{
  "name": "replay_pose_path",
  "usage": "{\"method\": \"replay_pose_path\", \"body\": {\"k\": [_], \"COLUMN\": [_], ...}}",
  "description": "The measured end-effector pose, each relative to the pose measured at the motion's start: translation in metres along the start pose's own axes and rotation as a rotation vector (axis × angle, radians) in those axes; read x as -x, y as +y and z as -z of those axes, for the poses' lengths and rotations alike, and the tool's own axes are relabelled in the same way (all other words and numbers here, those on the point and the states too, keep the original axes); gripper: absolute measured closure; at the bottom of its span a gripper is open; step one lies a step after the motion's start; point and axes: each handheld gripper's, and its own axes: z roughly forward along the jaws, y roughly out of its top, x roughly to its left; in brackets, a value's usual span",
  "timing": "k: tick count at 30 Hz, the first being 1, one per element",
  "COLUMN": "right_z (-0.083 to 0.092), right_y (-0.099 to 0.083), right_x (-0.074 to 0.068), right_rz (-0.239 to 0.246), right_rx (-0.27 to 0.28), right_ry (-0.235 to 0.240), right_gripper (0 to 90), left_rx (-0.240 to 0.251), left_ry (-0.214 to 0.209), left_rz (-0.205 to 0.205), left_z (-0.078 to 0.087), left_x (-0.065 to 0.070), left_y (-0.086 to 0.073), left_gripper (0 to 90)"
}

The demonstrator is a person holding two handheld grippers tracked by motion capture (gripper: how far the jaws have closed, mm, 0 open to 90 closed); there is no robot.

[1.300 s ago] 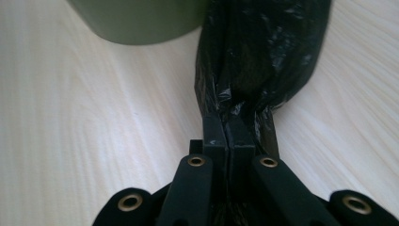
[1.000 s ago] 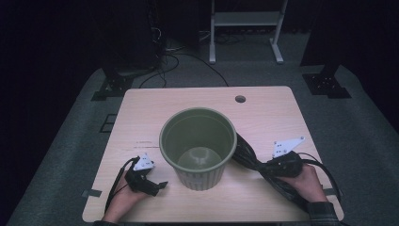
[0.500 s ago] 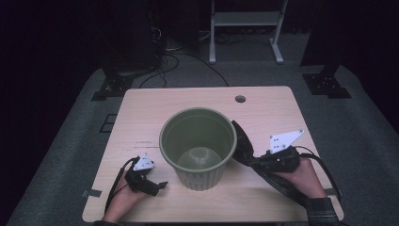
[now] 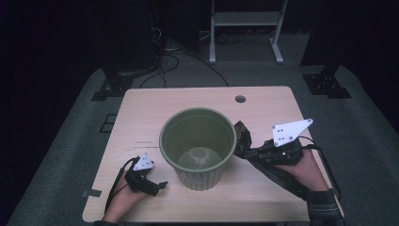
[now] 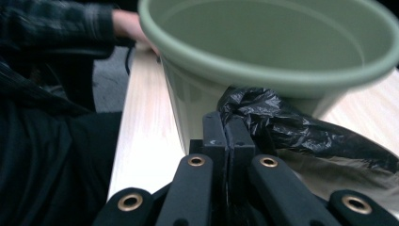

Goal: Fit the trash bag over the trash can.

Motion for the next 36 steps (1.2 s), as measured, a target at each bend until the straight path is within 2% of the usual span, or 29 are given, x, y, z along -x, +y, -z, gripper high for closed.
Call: {"method": "replay_pose_path", "body": {"k": [4,9,15,17,26,36], "right_z": [0.001,0.001,-0.006,-0.015,-0.041,-0.067], "right_y": [0.019,0.038,0.058,0.071,0.106,0.142], "right_x": [0.002,0.004,0.009,0.013,0.024,0.035], "right_rz": [0.032,0.061,0.088,0.098,0.115,0.111], "right_rx": [0.006,0.043,0.055,0.061,0.063,0.082], "right_ry": [0.020,0.049,0.066,0.082,0.129,0.150], "right_gripper": [89.0,89.1,89.1,89.1,89.1,89.2], "left_rx": [0.000,0.002,0.002,0.002,0.002,0.002], "left_ry": [0.000,0.000,0.000,0.000,0.000,0.000], "left_rz": [0.000,0.000,0.000,0.000,0.000,0.001], "left_z": [0.000,0.000,0.000,0.000,0.000,0.000], "left_x": [0.000,0.000,0.000,0.000,0.000,0.000], "left_y": [0.000,0.000,0.000,0.000,0.000,0.000], "left_gripper": [0.0,0.0,0.0,0.0,0.0,0.0]}}
